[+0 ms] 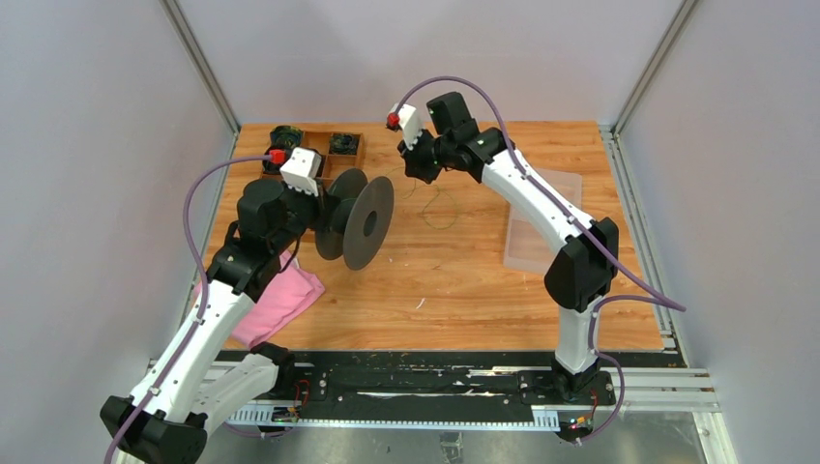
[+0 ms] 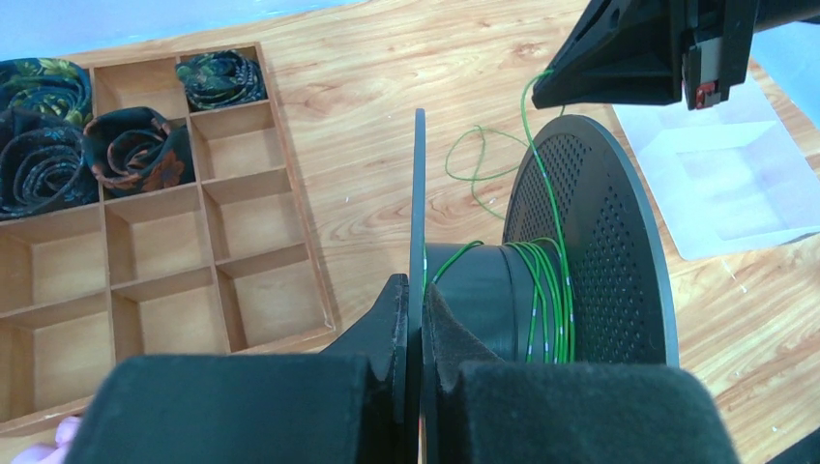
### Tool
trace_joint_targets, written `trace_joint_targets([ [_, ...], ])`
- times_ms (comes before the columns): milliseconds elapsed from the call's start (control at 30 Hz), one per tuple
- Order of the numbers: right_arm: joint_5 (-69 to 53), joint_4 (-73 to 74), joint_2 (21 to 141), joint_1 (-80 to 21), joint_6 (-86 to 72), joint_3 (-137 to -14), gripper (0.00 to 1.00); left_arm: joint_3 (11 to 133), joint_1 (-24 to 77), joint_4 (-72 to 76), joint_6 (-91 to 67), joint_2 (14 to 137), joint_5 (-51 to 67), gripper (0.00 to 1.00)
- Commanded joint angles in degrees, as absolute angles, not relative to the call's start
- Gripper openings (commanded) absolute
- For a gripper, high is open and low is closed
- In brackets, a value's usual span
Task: Wrap the cables
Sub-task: Wrap the cable around the cable reel.
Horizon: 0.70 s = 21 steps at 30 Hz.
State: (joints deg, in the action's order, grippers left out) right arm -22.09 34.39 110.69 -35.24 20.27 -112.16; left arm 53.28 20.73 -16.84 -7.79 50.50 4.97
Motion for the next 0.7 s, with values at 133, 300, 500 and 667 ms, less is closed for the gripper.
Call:
trace_joint_targets([
  [133, -23.0, 31.6, 108.0, -34.5, 18.9, -107.0, 0.01, 55.9, 20.1, -12.7, -9.1, 48.9, 5.5, 0.0],
  [300, -23.2, 30.4, 106.8, -34.4, 18.9, -104.2, 0.01, 56.0, 20.1, -12.6, -9.4, 49.1, 5.8, 0.0],
  [500, -23.4, 30.1, 106.1, -34.0, 18.8, -102.8, 0.01, 56.8, 20.0, -12.9, -9.3, 49.3, 4.8, 0.0],
  [667, -24.2, 28.7, 105.4, -33.8, 18.3, -100.6, 0.01, 58.1, 20.0, -13.5, -9.0, 49.4, 3.7, 0.0],
])
